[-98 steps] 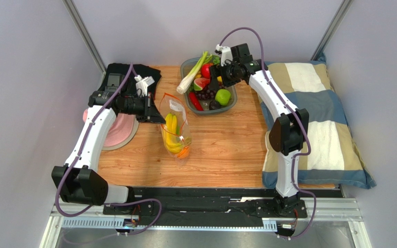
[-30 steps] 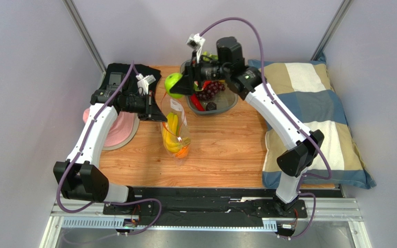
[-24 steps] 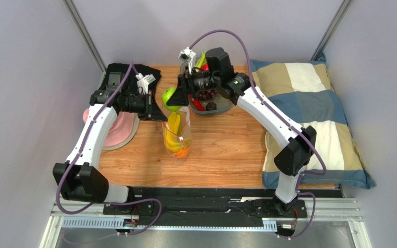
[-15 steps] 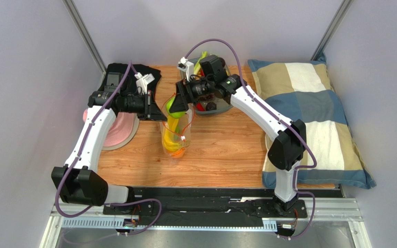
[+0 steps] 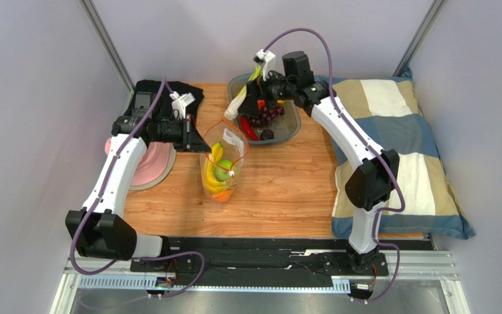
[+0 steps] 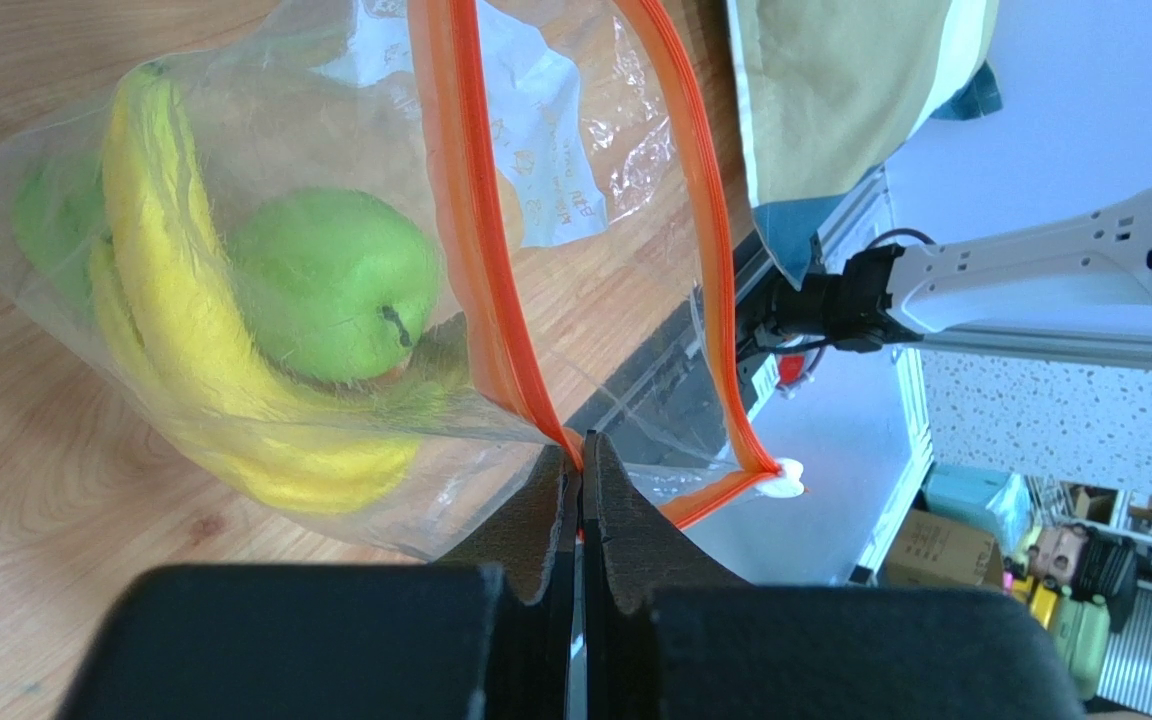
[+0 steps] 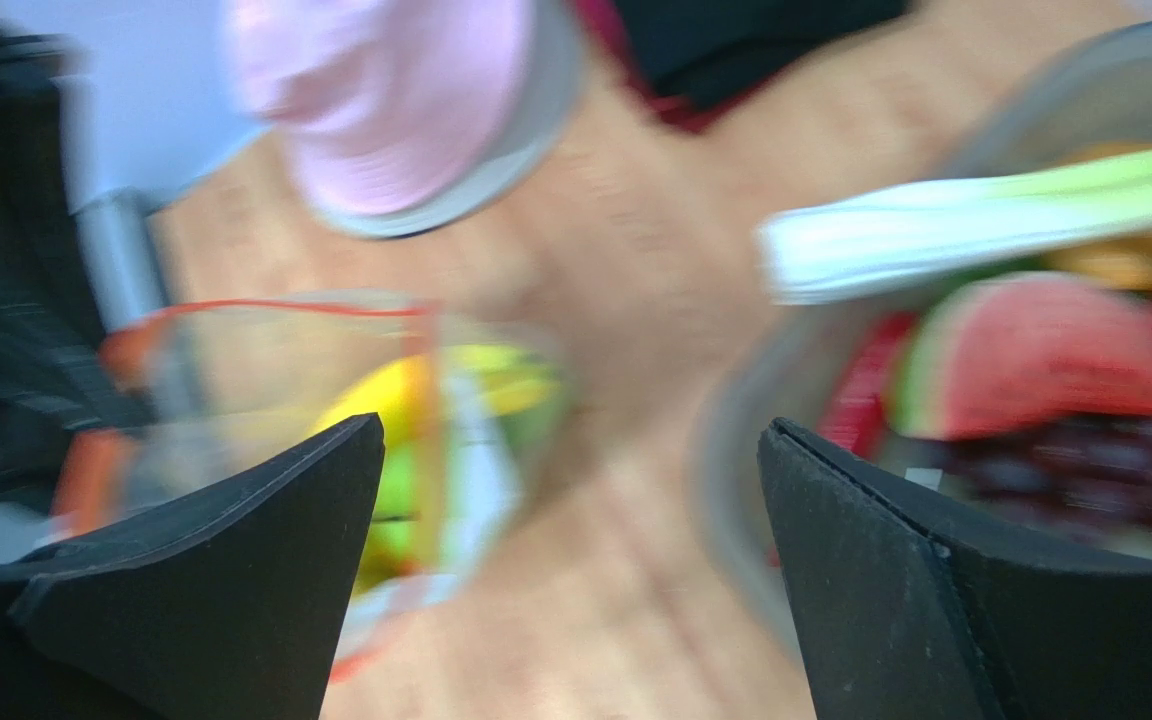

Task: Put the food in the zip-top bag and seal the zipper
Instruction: Pick up the fake fruit from the bin.

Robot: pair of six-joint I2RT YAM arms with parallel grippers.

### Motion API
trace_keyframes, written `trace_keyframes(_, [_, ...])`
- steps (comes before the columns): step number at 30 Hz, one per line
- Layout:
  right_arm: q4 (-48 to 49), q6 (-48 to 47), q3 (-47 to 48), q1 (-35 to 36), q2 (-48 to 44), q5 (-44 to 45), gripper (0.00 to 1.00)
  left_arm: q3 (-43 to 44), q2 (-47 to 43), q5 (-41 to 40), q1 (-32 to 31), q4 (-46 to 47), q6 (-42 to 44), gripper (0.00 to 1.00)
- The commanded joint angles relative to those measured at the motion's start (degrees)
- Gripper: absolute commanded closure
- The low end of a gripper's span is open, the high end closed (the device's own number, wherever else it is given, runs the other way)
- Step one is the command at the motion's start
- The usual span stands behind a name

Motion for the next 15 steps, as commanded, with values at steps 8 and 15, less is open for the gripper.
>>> trace_keyframes(8, [12.8, -30.4, -0.6, -2.3, 8.6, 15.8, 0.0, 2.4, 2.0, 2.9, 1.9, 1.3, -0.2, 1.0])
trace_keyframes(15, [15.6, -41.7, -3.9, -1.8, 12.4, 15.6, 0.0, 2.1, 2.5, 2.9, 2.4, 1.1, 0.2, 1.0])
